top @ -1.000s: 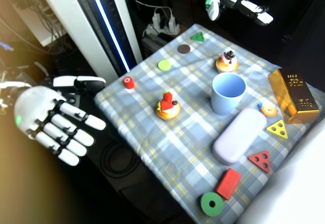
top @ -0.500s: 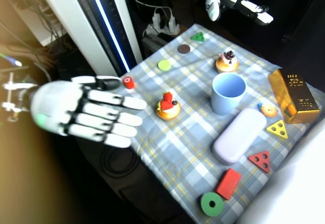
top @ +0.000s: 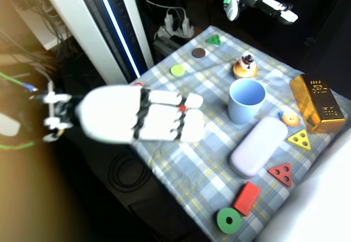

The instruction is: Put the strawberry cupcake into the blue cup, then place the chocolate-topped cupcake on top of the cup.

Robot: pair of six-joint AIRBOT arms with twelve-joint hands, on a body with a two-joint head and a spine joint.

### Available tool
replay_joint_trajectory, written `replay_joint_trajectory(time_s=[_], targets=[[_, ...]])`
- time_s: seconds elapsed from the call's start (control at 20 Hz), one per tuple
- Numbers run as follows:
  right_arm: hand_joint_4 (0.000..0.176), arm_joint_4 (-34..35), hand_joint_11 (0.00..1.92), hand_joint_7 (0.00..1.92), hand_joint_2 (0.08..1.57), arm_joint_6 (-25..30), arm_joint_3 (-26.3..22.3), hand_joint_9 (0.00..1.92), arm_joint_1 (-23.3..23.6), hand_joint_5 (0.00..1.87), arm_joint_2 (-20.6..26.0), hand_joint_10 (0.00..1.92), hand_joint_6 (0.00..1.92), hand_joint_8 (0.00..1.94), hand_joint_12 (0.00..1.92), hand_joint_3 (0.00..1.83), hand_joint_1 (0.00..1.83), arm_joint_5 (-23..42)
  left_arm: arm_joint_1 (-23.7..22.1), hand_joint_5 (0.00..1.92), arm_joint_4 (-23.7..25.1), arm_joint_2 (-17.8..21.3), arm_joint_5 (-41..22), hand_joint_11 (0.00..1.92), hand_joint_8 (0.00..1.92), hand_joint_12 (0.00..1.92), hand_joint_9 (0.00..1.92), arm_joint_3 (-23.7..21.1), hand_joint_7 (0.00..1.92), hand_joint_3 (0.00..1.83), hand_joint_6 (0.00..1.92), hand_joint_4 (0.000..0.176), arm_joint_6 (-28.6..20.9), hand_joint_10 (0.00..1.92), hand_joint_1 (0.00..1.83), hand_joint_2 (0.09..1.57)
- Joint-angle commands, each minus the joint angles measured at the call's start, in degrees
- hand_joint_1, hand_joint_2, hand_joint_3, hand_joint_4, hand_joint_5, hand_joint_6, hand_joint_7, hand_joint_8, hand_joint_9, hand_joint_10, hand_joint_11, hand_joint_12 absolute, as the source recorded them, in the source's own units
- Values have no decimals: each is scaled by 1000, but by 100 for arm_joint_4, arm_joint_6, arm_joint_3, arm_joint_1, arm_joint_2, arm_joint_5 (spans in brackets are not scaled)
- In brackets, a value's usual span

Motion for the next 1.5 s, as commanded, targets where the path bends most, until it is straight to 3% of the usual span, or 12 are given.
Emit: replay_joint_trajectory(time_s=[0.0,0.1,0.4,0.5,0.75,0.8,0.9,1.0,1.05,1.15,1.4,1.45], targets=[[42,132,38,343,818,199,91,202,113,274,-35,9,5,1,16,15,712,422,-25,51,213,11,-680,0,8,0,0,31,65,1,6,22,-9,0,0,856],[32,-130,81,345,819,480,205,213,244,274,-113,11,4,3,34,11,700,299,-25,51,214,14,-675,0,7,0,0,31,69,4,4,9,-9,0,0,863],[34,-1660,64,329,829,1460,260,186,756,270,-197,6,5,5,27,7,635,-324,-23,70,215,20,-660,0,0,0,0,32,59,0,6,36,-9,0,0,852],[64,-2067,92,336,798,1744,282,213,816,248,-208,13,0,6,41,0,585,-467,-23,79,215,18,-645,0,5,0,0,34,69,11,8,8,-9,0,0,882],[52,-2513,227,324,778,2093,332,290,815,243,-268,29,1,3,108,0,547,-593,-22,62,215,12,-655,0,0,0,0,31,62,8,0,15,-9,0,0,888],[34,-2544,199,323,787,2109,332,315,815,234,-271,15,2,2,223,0,538,-603,-22,72,215,12,-655,0,4,0,0,30,71,6,4,6,-9,0,0,885],[73,-2683,20,364,792,2156,331,297,816,262,-285,0,0,0,433,4,550,-673,-22,65,215,10,-652,0,0,0,0,33,54,6,1,18,-9,0,0,890],[95,-2775,0,395,784,2156,351,244,813,298,-314,6,4,3,235,1,553,-764,-22,74,215,8,-657,0,4,0,0,31,61,3,5,12,-9,0,0,886],[51,-2809,48,397,797,2156,382,267,812,320,-348,16,10,3,237,4,630,-807,-20,73,215,6,-659,0,3,0,0,29,62,1,4,16,-9,0,0,882],[81,-2913,60,418,803,2201,661,343,751,341,-643,8,1,4,265,1,600,-931,-5,69,208,12,-675,0,3,0,0,23,63,3,1,0,-9,0,0,889],[82,-3072,179,544,766,2227,823,430,708,382,-841,24,7,13,328,0,564,-1092,-8,68,218,17,-676,0,2,0,0,21,61,0,4,0,-9,0,0,880],[101,-3078,151,531,764,2227,875,409,696,378,-892,13,4,5,320,0,565,-1122,-8,68,218,13,-678,0,3,0,0,21,64,0,3,4,-9,0,0,872]])
